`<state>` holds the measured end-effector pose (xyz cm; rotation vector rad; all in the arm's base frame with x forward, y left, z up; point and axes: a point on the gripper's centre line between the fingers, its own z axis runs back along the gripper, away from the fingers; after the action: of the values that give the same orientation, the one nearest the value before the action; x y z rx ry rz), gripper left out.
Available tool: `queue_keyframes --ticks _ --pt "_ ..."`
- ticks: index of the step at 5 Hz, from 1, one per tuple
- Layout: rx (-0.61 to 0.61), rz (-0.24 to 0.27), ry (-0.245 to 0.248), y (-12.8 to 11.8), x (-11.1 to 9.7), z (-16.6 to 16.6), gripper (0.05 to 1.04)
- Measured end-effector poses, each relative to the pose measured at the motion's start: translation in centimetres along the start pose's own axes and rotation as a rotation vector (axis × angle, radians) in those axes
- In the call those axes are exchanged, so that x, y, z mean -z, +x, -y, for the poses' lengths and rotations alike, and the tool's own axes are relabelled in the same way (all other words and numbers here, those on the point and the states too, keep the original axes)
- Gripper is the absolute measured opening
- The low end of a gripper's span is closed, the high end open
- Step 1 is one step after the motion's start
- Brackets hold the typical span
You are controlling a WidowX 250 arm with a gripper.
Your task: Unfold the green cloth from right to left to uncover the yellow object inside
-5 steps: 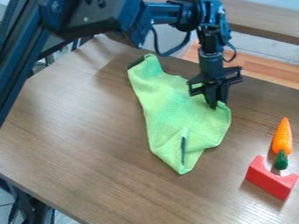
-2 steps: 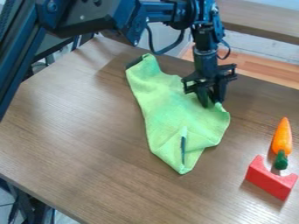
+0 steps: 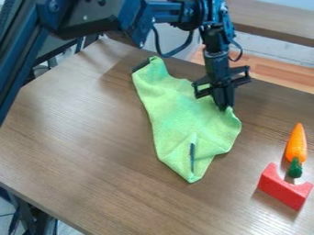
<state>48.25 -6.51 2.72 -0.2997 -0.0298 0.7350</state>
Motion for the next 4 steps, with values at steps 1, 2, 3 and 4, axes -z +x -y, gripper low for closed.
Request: queue_keyframes --ticks 1,2,3,4 --pt "-0.015 -0.021 -0.028 0.2 -1.0 -0.3 0.073" --pt "-0.010 -0.035 -0.099 0.1 -4.1 -0.5 0.073" --pt "-0.006 -0.070 -0.130 -0.4 -5.5 -1.8 0.073" --pt "-0.012 -0.114 -0.120 -1.2 -6.0 -3.6 0.073"
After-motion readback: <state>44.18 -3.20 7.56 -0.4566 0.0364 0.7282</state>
